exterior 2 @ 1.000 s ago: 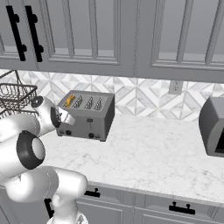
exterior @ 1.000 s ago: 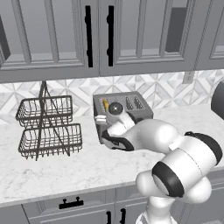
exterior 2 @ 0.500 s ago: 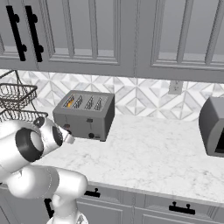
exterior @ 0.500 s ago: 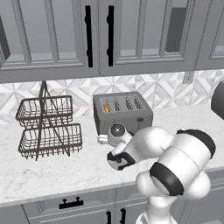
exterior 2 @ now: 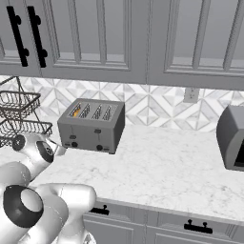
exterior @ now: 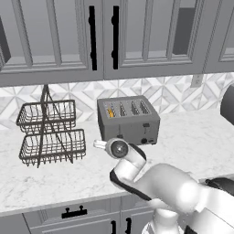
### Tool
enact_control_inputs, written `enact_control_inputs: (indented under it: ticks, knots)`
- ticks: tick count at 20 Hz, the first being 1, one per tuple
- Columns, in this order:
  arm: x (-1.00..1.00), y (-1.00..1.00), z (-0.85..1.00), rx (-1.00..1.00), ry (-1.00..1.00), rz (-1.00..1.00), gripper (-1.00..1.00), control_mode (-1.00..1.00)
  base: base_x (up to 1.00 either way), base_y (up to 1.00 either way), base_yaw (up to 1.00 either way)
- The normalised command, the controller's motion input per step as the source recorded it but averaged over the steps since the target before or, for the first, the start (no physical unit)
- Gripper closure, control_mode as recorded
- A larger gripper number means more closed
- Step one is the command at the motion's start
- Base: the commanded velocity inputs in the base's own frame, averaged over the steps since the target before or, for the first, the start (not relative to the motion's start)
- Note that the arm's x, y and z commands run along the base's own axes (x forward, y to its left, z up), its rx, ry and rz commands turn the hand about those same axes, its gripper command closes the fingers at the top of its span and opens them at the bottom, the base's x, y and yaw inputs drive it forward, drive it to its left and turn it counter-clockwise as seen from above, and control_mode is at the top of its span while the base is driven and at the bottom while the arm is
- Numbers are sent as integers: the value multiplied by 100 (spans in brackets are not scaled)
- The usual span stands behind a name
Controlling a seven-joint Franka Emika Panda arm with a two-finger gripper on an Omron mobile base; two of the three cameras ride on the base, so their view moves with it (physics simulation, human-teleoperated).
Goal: Start the toaster. Once the lever pops up, take the bread to the plate on the dining counter.
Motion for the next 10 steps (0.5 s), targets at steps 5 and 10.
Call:
enact_control_inputs:
  ticks: [5,10]
  knots:
    - [-18,0,100,11,-9,0,100,-100,0,0,0]
    - [0,-3,100,3,3,0,100,-100,0,0,0]
